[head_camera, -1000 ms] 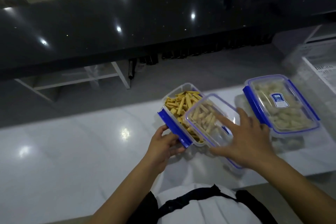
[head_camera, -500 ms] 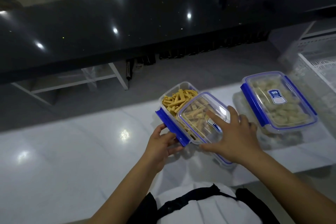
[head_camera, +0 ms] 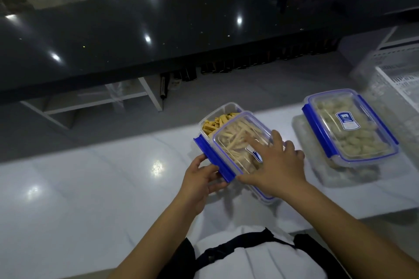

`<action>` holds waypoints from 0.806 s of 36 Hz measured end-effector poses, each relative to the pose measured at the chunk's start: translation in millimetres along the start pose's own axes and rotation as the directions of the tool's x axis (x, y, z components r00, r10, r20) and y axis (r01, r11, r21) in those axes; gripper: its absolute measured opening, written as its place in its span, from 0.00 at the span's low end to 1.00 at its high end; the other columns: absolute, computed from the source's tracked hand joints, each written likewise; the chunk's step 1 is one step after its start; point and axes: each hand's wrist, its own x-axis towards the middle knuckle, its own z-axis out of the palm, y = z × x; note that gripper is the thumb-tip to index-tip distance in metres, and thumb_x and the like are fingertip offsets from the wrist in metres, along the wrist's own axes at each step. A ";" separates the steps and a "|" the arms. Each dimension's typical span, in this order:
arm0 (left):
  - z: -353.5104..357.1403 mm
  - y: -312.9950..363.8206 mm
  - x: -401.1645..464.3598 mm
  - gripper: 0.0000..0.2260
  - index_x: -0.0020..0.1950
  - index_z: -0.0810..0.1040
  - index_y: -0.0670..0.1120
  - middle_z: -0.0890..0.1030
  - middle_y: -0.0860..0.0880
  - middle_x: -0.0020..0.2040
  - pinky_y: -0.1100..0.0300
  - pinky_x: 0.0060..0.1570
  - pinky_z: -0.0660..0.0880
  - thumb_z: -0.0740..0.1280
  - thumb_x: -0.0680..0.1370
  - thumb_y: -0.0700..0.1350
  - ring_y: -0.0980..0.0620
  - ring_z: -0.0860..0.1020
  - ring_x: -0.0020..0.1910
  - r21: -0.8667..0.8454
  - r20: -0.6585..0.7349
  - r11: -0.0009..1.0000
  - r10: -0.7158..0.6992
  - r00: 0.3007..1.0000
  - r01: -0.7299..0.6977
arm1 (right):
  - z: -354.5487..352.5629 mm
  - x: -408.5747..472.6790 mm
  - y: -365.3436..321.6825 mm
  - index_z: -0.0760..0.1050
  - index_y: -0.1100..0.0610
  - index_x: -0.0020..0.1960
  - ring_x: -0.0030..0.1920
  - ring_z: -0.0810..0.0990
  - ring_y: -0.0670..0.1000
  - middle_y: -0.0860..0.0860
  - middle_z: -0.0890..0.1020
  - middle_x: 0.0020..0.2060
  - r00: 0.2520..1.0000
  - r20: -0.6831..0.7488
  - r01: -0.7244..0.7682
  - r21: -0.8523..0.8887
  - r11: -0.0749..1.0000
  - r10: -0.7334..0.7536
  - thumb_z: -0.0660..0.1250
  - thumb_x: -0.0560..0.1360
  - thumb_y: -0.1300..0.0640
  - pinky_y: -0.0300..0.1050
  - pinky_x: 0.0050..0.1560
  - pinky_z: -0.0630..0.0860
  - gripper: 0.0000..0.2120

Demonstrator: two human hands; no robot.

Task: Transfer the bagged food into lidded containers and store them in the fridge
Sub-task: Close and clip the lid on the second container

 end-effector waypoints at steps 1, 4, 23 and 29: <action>-0.1 0.0 -0.4 0.17 0.66 0.73 0.52 0.87 0.43 0.50 0.49 0.42 0.84 0.71 0.79 0.43 0.39 0.86 0.48 0.001 -0.004 1.000 0.000 1.000 0.000 | 1.3 -3.7 2.7 0.42 0.33 0.77 0.76 0.54 0.66 0.54 0.45 0.79 1.000 -0.004 -0.004 -0.012 1.000 0.004 0.54 0.55 0.15 0.66 0.71 0.57 0.56; -0.2 0.1 -1.8 0.20 0.68 0.73 0.52 0.87 0.43 0.51 0.47 0.44 0.84 0.73 0.78 0.45 0.39 0.86 0.49 -0.004 -0.001 1.000 -0.002 1.000 0.002 | 6.1 -15.0 12.1 0.41 0.32 0.77 0.76 0.53 0.65 0.53 0.43 0.78 1.000 0.001 -0.021 -0.027 0.999 0.021 0.50 0.53 0.15 0.65 0.71 0.58 0.56; 5.8 9.4 -13.2 0.32 0.77 0.63 0.59 0.84 0.41 0.58 0.48 0.41 0.84 0.68 0.79 0.34 0.40 0.85 0.51 -0.082 0.048 0.997 0.019 0.999 -0.015 | 3.2 7.7 -18.0 0.46 0.37 0.77 0.75 0.54 0.67 0.55 0.45 0.79 0.999 -0.044 -0.028 -0.030 0.999 0.027 0.61 0.58 0.18 0.67 0.71 0.58 0.54; 4.6 9.0 -14.6 0.32 0.76 0.63 0.59 0.83 0.40 0.60 0.48 0.40 0.83 0.68 0.79 0.34 0.39 0.85 0.53 -0.099 0.064 0.995 0.016 0.998 -0.009 | -8.1 1.1 -9.6 0.40 0.33 0.76 0.75 0.57 0.64 0.52 0.47 0.79 0.992 -0.125 -0.021 0.083 0.996 0.031 0.53 0.54 0.17 0.64 0.70 0.61 0.55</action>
